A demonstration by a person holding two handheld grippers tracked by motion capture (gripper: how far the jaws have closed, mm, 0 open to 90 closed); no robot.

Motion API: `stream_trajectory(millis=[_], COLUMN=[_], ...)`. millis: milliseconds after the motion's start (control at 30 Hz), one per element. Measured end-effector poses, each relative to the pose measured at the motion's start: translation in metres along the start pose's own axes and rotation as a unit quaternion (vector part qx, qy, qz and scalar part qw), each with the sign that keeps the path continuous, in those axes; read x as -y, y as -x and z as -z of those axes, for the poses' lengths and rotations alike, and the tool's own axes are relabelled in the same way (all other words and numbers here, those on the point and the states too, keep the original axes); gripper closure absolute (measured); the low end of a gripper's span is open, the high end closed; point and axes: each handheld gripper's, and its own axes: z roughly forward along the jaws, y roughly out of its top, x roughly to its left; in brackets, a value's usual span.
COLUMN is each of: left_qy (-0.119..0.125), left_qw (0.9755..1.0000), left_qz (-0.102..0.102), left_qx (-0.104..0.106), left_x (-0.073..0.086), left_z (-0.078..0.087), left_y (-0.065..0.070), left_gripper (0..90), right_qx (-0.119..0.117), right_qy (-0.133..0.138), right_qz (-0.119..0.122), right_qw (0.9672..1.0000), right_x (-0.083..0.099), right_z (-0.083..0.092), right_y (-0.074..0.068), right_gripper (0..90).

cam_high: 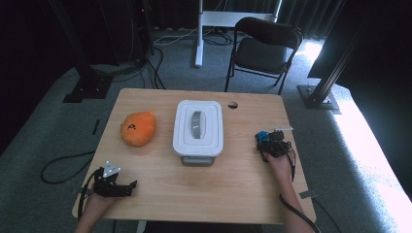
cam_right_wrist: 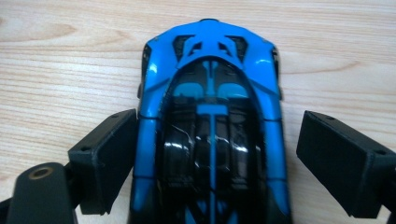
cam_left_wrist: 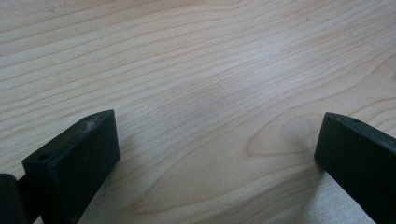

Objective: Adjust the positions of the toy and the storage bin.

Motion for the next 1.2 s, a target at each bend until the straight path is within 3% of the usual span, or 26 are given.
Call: stream_trajectory(millis=[100,200,267,467,567,667,900,1067,1200], left_qy=[0.000,0.000,0.000,0.000,0.000,0.000,0.000,0.000,0.000], left_qw=[1.0000,1.0000,1.0000,1.0000,1.0000,1.0000,1.0000,1.0000,1.0000], left_qz=[0.000,0.000,0.001,0.001,0.000,0.000,0.000,0.000,0.000], left_qx=[0.000,0.000,0.000,0.000,0.000,0.000,0.000,0.000,0.000], left_x=[0.000,0.000,0.000,0.000,0.000,0.000,0.000,0.000,0.000], left_z=[0.000,0.000,0.000,0.000,0.000,0.000,0.000,0.000,0.000], left_y=[0.000,0.000,0.000,0.000,0.000,0.000,0.000,0.000,0.000], left_gripper=[0.4,0.4,0.4,0.4,0.4,0.3,0.4,0.4,0.3], right_qx=[0.001,-0.003,-0.013,-0.014,-0.016,-0.025,-0.025,-0.013,-0.002], right_qy=[-0.010,-0.002,-0.001,-0.004,0.003,0.007,0.020,0.024,0.027], right_qz=[0.007,0.004,0.017,0.016,0.004,0.003,0.027,0.025,0.022], right_qw=[0.9999,1.0000,0.9998,0.9998,0.9999,0.9997,0.9991,0.9993,0.9994], right_x=[-0.002,-0.002,-0.001,-0.001,0.001,0.000,0.000,0.008,0.026], right_z=[-0.005,-0.006,-0.003,-0.002,0.001,0.010,0.037,0.049,0.061], right_y=[-0.002,0.001,0.000,-0.001,0.000,0.001,0.004,0.009,0.019], right_gripper=[13.5,18.1,24.7,24.9,25.1,25.2,25.3,25.3,25.3])
